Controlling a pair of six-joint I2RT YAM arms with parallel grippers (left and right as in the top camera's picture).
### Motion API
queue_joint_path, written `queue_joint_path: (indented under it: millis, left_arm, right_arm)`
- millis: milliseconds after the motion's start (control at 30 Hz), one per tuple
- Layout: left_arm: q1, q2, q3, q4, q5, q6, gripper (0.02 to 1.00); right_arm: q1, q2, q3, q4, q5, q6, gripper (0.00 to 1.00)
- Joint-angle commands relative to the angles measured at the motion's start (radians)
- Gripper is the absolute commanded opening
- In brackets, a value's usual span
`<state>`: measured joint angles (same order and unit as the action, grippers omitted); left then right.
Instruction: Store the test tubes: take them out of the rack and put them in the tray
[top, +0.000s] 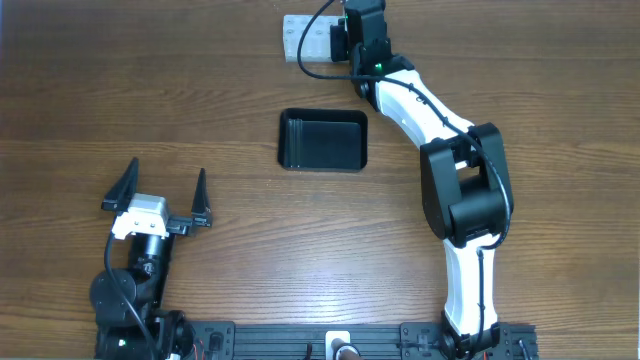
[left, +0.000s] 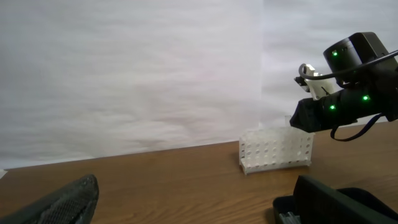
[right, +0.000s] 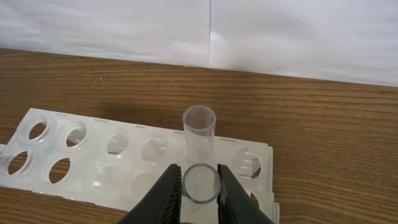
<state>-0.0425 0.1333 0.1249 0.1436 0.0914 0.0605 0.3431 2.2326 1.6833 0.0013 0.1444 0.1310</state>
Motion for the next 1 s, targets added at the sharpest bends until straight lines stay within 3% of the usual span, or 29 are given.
queue_joint_path:
  millis: [33,1000]
  left_arm:
    - [0.007,-0.009,-0.006,0.003,0.011,0.011,1.000]
    - [0.007,-0.009,-0.006,0.003,0.011,0.011,1.000]
  right_arm:
    - [0.012,0.012,0.026,0.007,-0.002,0.002,0.172]
    - [0.012,-0.124,0.026,0.010,-0.001,-0.036,0.062]
